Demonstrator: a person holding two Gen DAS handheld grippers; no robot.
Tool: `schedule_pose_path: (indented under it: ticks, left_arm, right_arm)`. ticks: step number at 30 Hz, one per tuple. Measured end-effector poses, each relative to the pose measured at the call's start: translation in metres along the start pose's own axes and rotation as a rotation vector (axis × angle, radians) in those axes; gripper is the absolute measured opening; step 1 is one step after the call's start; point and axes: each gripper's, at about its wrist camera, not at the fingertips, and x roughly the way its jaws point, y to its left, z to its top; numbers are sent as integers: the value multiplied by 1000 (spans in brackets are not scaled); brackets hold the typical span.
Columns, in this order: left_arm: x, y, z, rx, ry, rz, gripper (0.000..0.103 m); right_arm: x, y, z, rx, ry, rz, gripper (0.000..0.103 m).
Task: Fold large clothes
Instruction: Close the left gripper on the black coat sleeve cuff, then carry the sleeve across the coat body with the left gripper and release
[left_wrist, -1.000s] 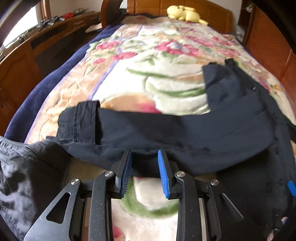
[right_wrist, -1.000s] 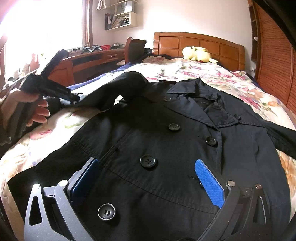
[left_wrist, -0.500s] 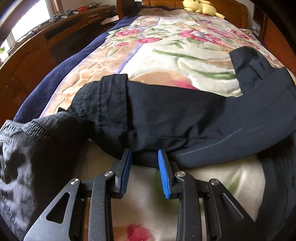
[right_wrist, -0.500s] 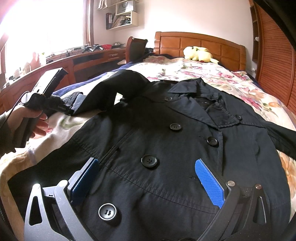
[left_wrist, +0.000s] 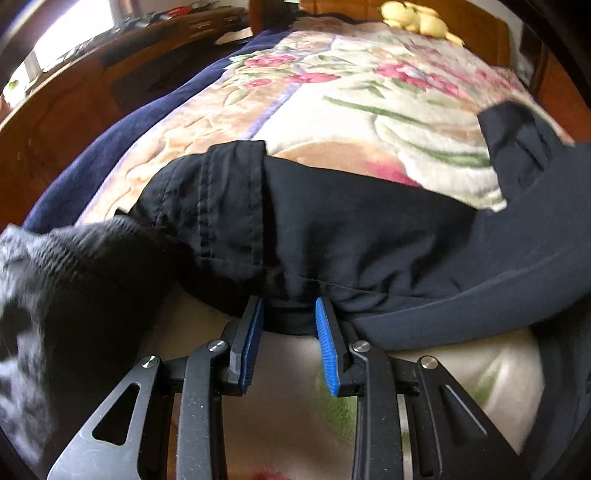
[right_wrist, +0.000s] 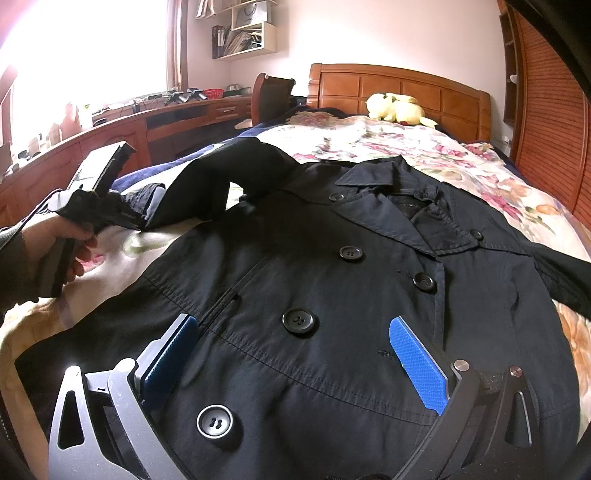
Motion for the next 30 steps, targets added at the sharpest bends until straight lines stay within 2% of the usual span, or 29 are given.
schedule_pose_path:
  ticks: [1,6,8,14,21,26,30]
  left_arm:
    - [2,-1,3,8,8,-3,30]
    - [5,-4,12,69,28,-58,8]
    - [0,-6,13,85,16,-66,6]
    - [-56,-30,16,154,-114,-143,4]
    - [-146,-99,28,281,-246,-282,4]
    - [-193,-146,24,357,-310,-372,4]
    - [-212,-167,16,382,-321,-374,4]
  right_arm:
    - [0,0,0,0,0,0,103]
    - [0,0,0,0,0,0,103]
    - [0,0,0,-1,0,-1,103]
    - [-1,0,0,-2,0,3,103]
    - [-12,-14,6,46,1,19,103]
    - [-40,-32,13,30,-43,-55,103]
    - [-55,-55,14,63,-64,-89,103]
